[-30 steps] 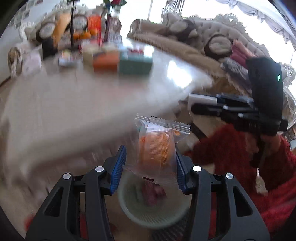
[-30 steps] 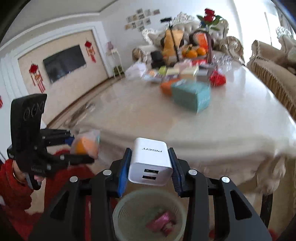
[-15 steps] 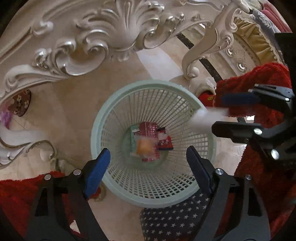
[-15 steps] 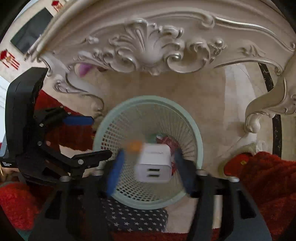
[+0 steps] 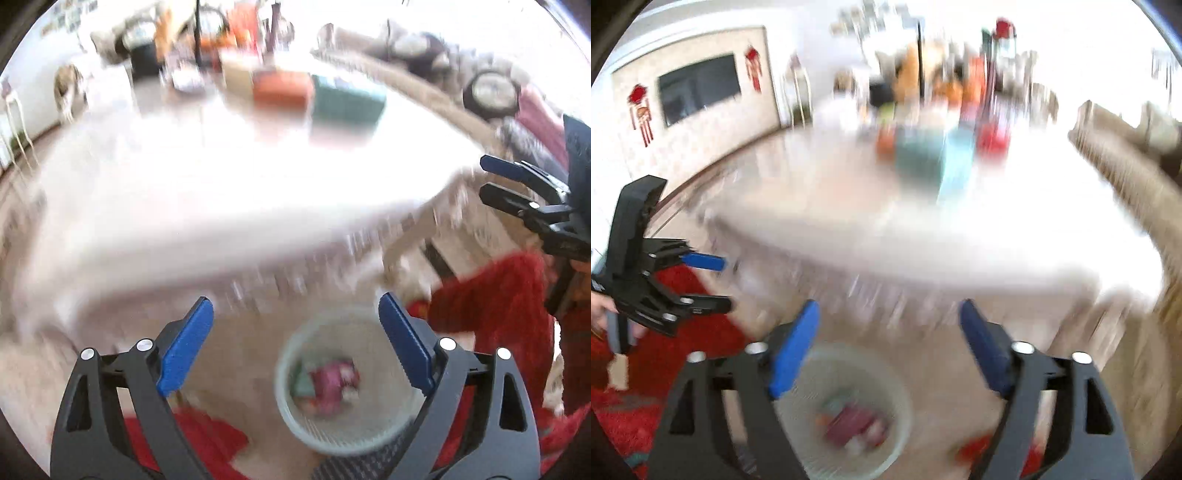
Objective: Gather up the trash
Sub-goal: 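Grasp the orange box with the left tool while the right tool grasps the teal mosquito-liquid box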
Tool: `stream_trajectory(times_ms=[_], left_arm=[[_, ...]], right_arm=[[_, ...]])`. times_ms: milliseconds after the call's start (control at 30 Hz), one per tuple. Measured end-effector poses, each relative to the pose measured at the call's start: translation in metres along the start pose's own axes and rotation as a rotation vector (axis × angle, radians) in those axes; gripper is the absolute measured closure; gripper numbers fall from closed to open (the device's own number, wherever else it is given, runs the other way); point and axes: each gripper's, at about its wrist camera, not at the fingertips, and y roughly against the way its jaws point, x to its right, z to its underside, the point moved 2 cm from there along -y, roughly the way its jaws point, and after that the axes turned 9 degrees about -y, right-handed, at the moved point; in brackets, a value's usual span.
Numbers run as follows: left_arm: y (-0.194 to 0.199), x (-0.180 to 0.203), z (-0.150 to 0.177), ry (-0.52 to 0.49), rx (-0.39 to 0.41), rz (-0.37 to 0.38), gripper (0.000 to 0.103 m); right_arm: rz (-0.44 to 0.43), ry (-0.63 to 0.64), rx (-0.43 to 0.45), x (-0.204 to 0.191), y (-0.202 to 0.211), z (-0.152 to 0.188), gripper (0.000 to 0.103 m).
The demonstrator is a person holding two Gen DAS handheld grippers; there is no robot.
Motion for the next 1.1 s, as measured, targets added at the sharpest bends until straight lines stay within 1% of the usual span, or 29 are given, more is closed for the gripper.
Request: stream_trajectory(times_ms=[33, 67, 100, 133, 233, 333, 433, 533, 633, 733, 767, 800, 833, 900, 1000, 1100], left_arm=[[0.001, -0.009, -0.018, -0.001, 0.015, -0.035, 0.014], [-0.001, -0.018, -0.037, -0.003, 0.03, -0.068, 0.014], [-0.002, -0.024, -0.049, -0.006, 0.043, -0.076, 0.014], [-0.007, -0.031, -0.068, -0.003, 0.056, -0.074, 0.014], [-0.027, -0.049, -0.11, 0.031, 0.066, -0.045, 0.014], [-0.049, -0.062, -0.141, 0.038, 0.065, -0.022, 0.014], [-0.069, -0.069, -0.162, 0.007, 0.044, -0.02, 0.014], [-0.085, -0.076, -0.182, 0.01, 0.028, 0.015, 0.014], [-0.095, -0.076, -0.198, 0.007, 0.033, 0.036, 0.014], [-0.105, -0.071, -0.212, -0.002, 0.03, 0.071, 0.014], [-0.109, -0.068, -0.216, -0.012, 0.023, 0.073, 0.014], [-0.114, -0.065, -0.218, -0.025, 0.015, 0.07, 0.014], [-0.119, -0.061, -0.221, -0.046, 0.006, 0.062, 0.014], [-0.126, -0.055, -0.223, -0.067, -0.009, 0.054, 0.014], [-0.137, -0.047, -0.224, -0.082, -0.026, 0.063, 0.014], [-0.146, -0.037, -0.223, -0.093, -0.035, 0.079, 0.014]], right_arm=[[0.017, 0.032, 0.035, 0.005, -0.006, -0.017, 0.024], [0.03, 0.056, 0.049, 0.01, -0.014, -0.031, 0.024], [0.029, 0.075, 0.054, 0.013, -0.023, -0.04, 0.024], [0.022, 0.089, 0.052, 0.015, -0.031, -0.046, 0.024], [0.009, 0.165, 0.022, 0.02, -0.063, -0.072, 0.024], [-0.014, 0.222, -0.024, 0.026, -0.093, -0.087, 0.024], [-0.071, 0.232, -0.078, 0.031, -0.111, -0.094, 0.024], [-0.114, 0.265, -0.136, 0.028, -0.127, -0.096, 0.024], [-0.153, 0.303, -0.167, 0.018, -0.14, -0.098, 0.024], [-0.163, 0.298, -0.202, 0.012, -0.15, -0.101, 0.025], [-0.169, 0.293, -0.211, 0.011, -0.153, -0.103, 0.031], [-0.18, 0.288, -0.218, 0.011, -0.153, -0.102, 0.041], [-0.181, 0.285, -0.224, 0.011, -0.153, -0.101, 0.044], [-0.172, 0.282, -0.22, 0.014, -0.151, -0.098, 0.055], [-0.169, 0.247, -0.225, 0.029, -0.142, -0.094, 0.056], [-0.127, 0.203, -0.221, 0.05, -0.135, -0.092, 0.056]])
